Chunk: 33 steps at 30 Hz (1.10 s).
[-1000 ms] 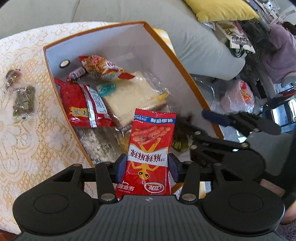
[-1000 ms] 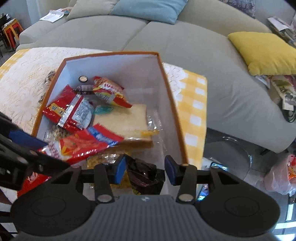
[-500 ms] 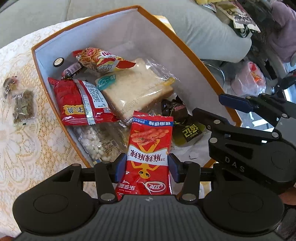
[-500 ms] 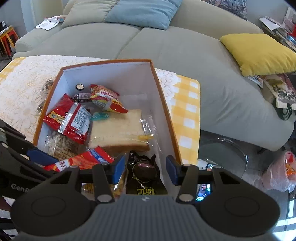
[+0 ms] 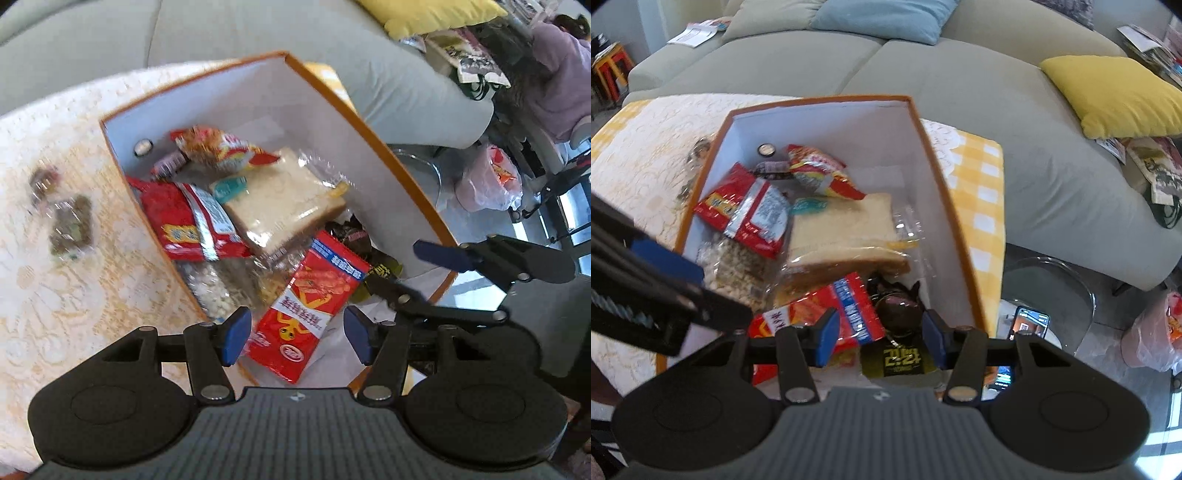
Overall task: Organize snacks
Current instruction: 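Move both grippers back toward the brown candy and small nut bag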
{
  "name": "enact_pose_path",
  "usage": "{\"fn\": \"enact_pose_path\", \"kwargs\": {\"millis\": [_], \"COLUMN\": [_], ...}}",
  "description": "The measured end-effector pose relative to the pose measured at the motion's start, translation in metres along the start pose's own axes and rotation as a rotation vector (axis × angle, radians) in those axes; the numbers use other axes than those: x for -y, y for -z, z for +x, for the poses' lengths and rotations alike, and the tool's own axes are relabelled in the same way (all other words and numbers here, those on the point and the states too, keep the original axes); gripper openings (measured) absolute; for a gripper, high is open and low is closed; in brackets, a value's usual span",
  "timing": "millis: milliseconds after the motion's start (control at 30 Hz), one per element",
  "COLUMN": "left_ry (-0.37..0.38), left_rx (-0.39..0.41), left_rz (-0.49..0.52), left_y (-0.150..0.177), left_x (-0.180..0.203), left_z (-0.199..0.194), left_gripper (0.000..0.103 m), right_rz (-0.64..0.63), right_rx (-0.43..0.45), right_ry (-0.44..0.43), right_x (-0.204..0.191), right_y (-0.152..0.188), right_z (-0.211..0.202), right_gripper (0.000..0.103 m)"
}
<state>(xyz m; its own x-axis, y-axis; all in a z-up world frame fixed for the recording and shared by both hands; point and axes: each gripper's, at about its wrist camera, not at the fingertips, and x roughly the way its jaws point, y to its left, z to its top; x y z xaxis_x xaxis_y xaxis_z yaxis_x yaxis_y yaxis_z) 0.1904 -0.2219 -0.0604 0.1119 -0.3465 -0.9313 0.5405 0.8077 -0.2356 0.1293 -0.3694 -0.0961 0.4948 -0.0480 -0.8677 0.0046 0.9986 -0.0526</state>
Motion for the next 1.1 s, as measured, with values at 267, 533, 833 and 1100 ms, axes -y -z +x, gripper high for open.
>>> {"fn": "enact_pose_path", "kwargs": {"millis": [267,533,833,1100], "left_ry": [-0.136,-0.275,-0.39,-0.428], "left_rx": [0.193,0.353,0.463,0.48], "left_rz": [0.068,0.041,-0.059,-0.123], "left_y": [0.025,0.061,0.107,0.128], "left_x": [-0.005,-0.037,-0.093,-0.132], "left_z": [-0.048,-0.084,-0.102,-0.095], "left_gripper": [0.068,0.068,0.068,0.068], "right_rz": [-0.024,0.001,0.082,0.088], "right_rx": [0.039,0.138,0.256,0.293], "right_ry": [-0.01,-0.025,-0.114,-0.218], "right_x": [-0.028,-0.064,-0.122,-0.173], "right_y": [0.002,0.003,0.005,0.014], "right_z": [-0.018,-0.048,-0.062,-0.042], "right_gripper": [0.05,0.057,0.061,0.061]}}
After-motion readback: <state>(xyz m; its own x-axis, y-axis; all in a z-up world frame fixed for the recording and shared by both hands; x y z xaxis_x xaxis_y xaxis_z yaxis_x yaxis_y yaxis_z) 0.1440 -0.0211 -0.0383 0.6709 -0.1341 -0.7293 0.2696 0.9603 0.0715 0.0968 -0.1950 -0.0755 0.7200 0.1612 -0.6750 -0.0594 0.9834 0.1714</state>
